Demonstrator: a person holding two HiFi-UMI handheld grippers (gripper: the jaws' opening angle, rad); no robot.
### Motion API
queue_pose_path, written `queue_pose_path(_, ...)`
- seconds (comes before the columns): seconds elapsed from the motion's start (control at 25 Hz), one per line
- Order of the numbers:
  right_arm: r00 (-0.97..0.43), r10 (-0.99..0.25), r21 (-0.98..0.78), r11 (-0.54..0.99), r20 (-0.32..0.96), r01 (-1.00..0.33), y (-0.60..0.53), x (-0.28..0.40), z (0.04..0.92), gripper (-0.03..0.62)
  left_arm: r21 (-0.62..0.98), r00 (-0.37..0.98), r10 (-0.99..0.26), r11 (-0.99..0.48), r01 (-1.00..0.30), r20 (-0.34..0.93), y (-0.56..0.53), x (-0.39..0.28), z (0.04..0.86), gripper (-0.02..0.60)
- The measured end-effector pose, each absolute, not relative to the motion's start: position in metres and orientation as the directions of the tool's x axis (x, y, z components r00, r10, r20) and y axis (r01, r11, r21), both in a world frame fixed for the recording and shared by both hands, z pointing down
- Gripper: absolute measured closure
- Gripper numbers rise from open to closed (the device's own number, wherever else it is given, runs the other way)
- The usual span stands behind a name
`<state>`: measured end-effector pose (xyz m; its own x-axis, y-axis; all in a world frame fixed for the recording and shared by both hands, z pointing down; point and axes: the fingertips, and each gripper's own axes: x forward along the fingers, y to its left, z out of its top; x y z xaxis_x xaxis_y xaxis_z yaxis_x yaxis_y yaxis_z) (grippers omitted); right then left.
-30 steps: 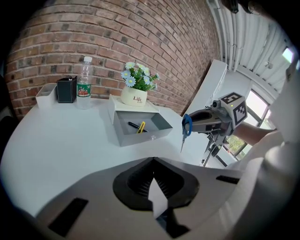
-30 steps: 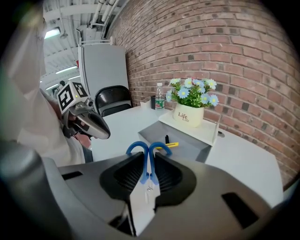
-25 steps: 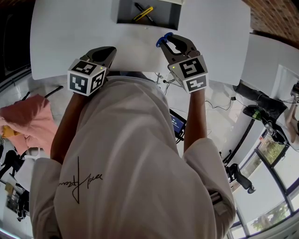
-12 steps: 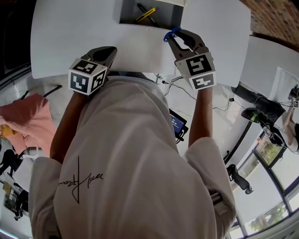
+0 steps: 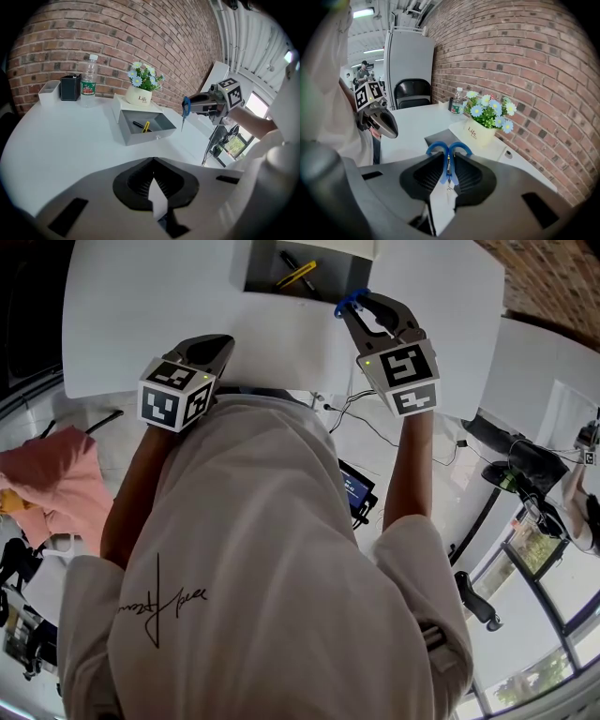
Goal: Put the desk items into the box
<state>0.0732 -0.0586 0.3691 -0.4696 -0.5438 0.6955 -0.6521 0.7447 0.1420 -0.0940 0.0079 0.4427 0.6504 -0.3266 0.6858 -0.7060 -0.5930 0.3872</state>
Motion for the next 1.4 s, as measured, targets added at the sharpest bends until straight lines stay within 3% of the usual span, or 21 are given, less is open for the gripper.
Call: queue_pose_path(1.4, -0.462, -0.488, 0.162, 0.797, 0.74, -0.582, -0.099, 0.047, 0.393, 0.499, 0.421, 0.628, -0.349, -0.511, -0.75, 0.695, -0.007, -0.12, 0.455, 0.577)
